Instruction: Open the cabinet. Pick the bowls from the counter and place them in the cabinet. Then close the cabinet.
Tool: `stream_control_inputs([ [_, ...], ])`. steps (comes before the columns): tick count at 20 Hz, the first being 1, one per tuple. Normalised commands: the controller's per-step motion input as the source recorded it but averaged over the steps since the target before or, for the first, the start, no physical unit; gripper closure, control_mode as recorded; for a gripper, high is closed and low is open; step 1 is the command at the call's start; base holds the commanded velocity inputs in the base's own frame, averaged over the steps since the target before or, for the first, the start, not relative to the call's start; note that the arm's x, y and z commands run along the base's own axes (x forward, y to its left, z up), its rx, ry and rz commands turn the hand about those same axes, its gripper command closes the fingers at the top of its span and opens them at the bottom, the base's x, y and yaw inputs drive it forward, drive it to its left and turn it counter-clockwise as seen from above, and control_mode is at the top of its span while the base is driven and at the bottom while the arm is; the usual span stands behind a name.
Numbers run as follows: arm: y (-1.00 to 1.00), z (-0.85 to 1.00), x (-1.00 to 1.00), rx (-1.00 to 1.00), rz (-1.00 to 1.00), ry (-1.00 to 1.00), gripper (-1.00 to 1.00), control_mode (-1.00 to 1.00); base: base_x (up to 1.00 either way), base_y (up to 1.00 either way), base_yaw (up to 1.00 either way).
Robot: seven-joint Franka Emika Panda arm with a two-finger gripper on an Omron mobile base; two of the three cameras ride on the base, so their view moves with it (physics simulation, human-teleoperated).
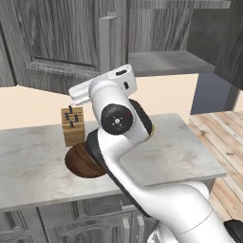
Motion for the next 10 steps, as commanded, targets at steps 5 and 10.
stream_control_inputs([
  [5,0.15,-0.01,0.0,0.0,0.0,-0.01,-1.0,-1.0,0.0,0.0,0.0],
  [10,0.0,0.0,-0.49,0.0,0.01,-0.05,-1.0,-1.0,0.0,0.0,0.0],
])
